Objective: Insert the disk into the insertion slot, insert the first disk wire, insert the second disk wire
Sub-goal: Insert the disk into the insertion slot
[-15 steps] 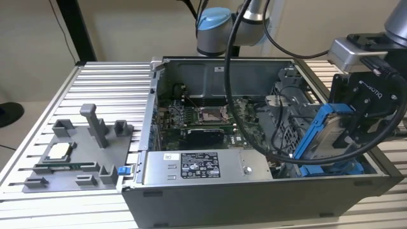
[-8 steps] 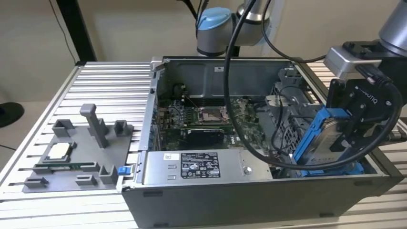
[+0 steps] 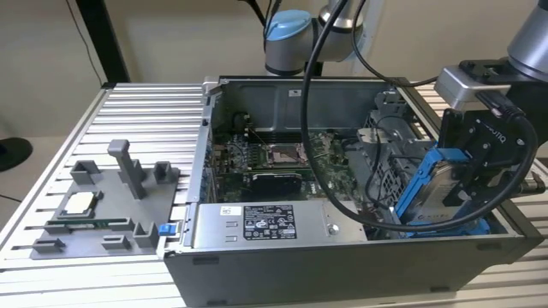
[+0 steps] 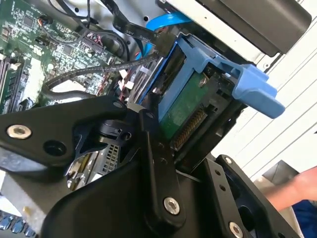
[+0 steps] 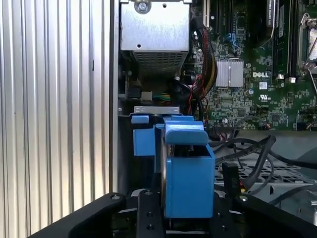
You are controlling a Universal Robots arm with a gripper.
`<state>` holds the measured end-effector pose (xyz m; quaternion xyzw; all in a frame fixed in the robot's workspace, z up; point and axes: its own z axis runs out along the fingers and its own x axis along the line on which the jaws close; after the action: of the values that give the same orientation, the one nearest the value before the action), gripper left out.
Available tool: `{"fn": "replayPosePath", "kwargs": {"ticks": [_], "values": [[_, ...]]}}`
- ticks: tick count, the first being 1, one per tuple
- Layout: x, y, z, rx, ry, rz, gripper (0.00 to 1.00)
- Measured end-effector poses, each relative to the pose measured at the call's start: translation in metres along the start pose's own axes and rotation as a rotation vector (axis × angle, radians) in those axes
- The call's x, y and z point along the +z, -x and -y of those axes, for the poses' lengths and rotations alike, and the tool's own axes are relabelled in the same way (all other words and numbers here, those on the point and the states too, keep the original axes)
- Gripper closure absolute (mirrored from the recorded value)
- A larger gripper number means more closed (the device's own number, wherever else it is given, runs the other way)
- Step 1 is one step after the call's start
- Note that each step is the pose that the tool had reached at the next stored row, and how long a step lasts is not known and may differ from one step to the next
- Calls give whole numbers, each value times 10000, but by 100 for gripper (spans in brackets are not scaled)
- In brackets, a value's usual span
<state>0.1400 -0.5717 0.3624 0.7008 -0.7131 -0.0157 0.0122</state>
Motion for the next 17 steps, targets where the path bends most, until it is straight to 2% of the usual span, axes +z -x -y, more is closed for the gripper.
{"fn": "replayPosePath", "kwargs": {"ticks": [6,14,17], "values": [[8,0,0,1,0,-1,0],[-311,4,-13,0,0,2,0],[-322,36,-42,13,-56,5,0]]}}
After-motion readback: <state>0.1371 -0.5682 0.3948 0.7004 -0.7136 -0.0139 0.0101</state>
